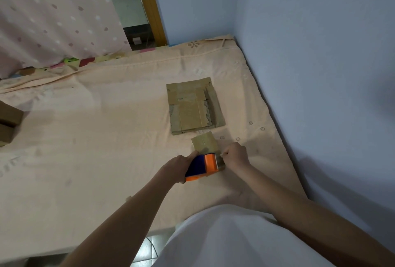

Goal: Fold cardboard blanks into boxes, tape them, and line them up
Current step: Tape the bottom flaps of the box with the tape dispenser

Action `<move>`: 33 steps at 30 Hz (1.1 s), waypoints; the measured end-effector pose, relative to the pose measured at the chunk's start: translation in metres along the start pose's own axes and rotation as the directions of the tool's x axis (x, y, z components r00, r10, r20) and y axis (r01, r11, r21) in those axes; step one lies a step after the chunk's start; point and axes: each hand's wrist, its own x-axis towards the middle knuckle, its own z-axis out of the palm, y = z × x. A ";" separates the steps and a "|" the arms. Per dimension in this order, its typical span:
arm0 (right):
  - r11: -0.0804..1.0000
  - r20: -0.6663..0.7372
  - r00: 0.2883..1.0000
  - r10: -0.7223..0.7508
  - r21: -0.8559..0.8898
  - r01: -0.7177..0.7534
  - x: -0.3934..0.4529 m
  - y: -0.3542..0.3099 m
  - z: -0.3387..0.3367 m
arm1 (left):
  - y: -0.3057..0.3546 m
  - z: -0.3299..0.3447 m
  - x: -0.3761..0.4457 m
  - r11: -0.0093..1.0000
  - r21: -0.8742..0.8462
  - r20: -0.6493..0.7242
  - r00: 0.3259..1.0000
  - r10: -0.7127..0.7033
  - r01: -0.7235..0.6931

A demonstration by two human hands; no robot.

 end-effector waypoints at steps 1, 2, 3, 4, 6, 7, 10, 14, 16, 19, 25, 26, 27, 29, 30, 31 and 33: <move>1.000 0.030 1.000 -0.002 0.011 0.001 0.002 0.001 0.003 | 0.000 0.001 0.000 1.000 -0.002 0.002 1.000 -0.004 0.004; 1.000 0.046 0.999 -0.007 0.020 0.006 0.004 0.002 0.004 | 0.001 0.002 -0.001 1.000 -0.004 0.001 1.000 -0.008 0.008; 1.000 0.055 0.998 -0.003 0.022 0.002 0.007 0.004 0.006 | 0.002 0.002 -0.002 1.000 -0.008 -0.004 1.000 -0.012 0.012; 1.000 0.058 0.998 -0.004 0.019 0.003 0.009 0.005 0.007 | 0.003 0.002 -0.004 1.000 -0.008 -0.012 1.000 -0.014 0.014; 1.000 0.049 0.999 0.009 0.014 -0.010 0.010 0.008 0.011 | 0.002 0.001 -0.006 1.000 -0.002 -0.030 0.999 -0.021 0.021; 1.000 0.049 0.999 0.022 0.012 -0.023 0.011 0.009 0.011 | 0.001 0.001 -0.007 1.000 -0.003 -0.039 0.999 -0.024 0.024; 0.997 0.049 0.996 0.070 0.009 -0.071 0.014 0.008 0.012 | -0.003 0.003 -0.013 0.999 -0.032 -0.079 0.996 -0.040 0.037; 0.992 0.031 0.991 0.127 0.007 -0.127 0.017 0.005 0.010 | -0.006 0.011 -0.025 0.991 -0.126 -0.173 0.985 0.011 -0.034; 0.989 0.025 0.989 0.144 0.006 -0.144 0.018 0.004 0.011 | -0.010 0.012 -0.032 0.979 -0.188 -0.193 0.980 0.048 -0.084; 0.986 0.007 0.986 0.169 0.014 -0.169 0.017 0.004 0.012 | -0.016 0.014 -0.038 0.963 -0.247 -0.148 0.986 0.073 -0.109; 0.977 0.000 0.979 0.202 0.074 -0.201 0.018 0.002 0.012 | -0.019 0.014 -0.043 0.944 -0.320 -0.140 0.990 0.032 -0.075; 0.973 0.011 0.978 0.210 0.092 -0.210 0.019 0.002 0.012 | -0.021 0.015 -0.045 0.941 -0.331 -0.141 0.990 0.022 -0.068; 0.970 0.026 0.975 0.218 0.104 -0.220 0.019 0.002 0.012 | -0.024 0.015 -0.048 0.939 -0.340 -0.140 0.990 0.012 -0.060; 0.965 0.042 0.973 0.228 0.125 -0.231 0.020 0.001 0.012 | -0.031 0.015 -0.055 0.938 -0.343 -0.130 0.992 -0.001 -0.044; 0.962 0.049 0.972 0.232 0.134 -0.236 0.020 0.002 0.012 | -0.034 0.015 -0.058 0.937 -0.348 -0.123 0.992 -0.007 -0.036; 0.961 0.053 0.971 0.233 0.139 -0.238 0.021 0.002 0.012 | -0.037 0.015 -0.061 0.935 -0.355 -0.116 0.993 -0.013 -0.029; 0.960 0.053 0.970 0.239 0.138 -0.244 0.020 0.003 0.010 | -0.042 0.014 -0.067 0.934 -0.356 -0.105 0.994 -0.017 -0.021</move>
